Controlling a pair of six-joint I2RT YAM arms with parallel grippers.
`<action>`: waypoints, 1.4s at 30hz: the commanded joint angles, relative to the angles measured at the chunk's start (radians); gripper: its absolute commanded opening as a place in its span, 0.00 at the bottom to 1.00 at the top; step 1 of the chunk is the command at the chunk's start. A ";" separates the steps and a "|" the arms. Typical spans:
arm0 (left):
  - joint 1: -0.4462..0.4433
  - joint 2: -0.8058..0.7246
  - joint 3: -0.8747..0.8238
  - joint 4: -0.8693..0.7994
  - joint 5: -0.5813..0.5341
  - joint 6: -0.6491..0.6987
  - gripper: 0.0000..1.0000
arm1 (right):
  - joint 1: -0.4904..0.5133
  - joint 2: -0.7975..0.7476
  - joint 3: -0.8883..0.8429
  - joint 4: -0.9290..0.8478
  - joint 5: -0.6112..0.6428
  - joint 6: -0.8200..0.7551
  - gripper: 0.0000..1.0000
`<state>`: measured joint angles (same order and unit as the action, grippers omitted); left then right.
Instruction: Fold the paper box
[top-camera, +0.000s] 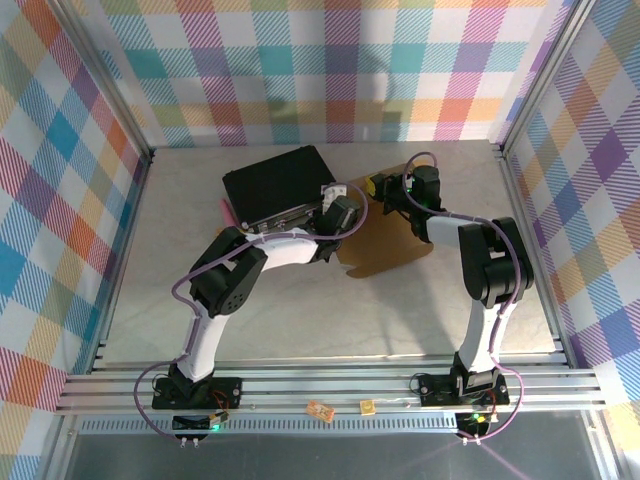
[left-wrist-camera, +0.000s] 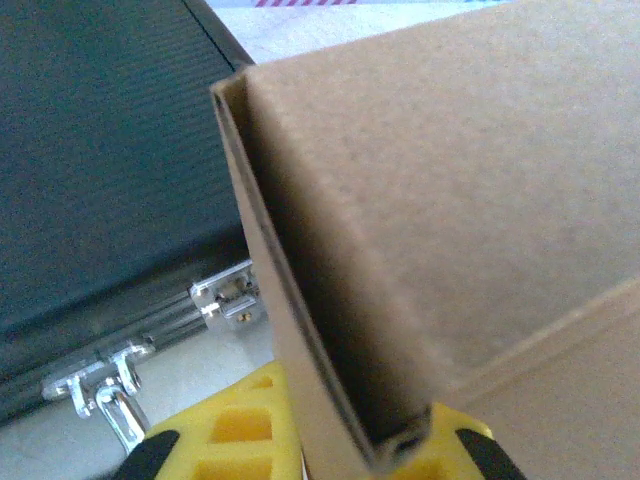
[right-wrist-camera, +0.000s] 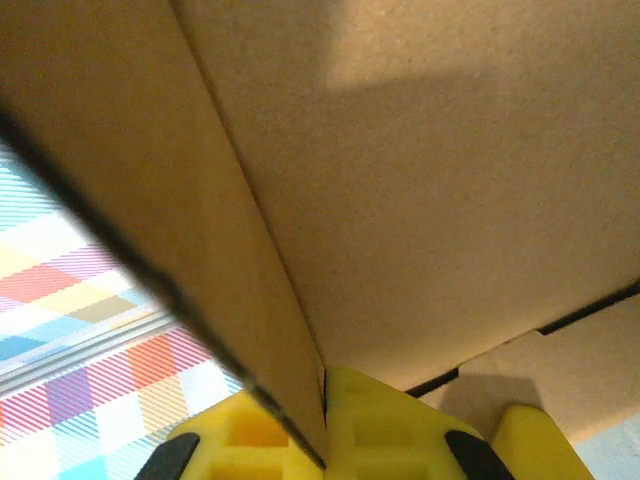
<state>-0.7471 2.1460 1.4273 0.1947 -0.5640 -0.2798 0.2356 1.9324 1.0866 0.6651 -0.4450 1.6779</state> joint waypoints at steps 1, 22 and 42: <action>0.028 0.057 0.036 0.013 -0.008 0.011 0.03 | 0.063 -0.018 -0.010 -0.126 -0.158 0.050 0.00; 0.101 0.126 0.231 -0.236 0.066 -0.048 0.32 | 0.064 -0.027 0.085 -0.375 -0.178 0.069 0.00; 0.097 0.040 0.239 -0.392 -0.020 -0.051 0.00 | 0.059 -0.225 0.196 -0.719 0.057 -0.164 0.69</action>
<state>-0.6655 2.2524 1.7012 -0.1516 -0.5594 -0.3668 0.2893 1.8145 1.2182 0.1291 -0.4271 1.6470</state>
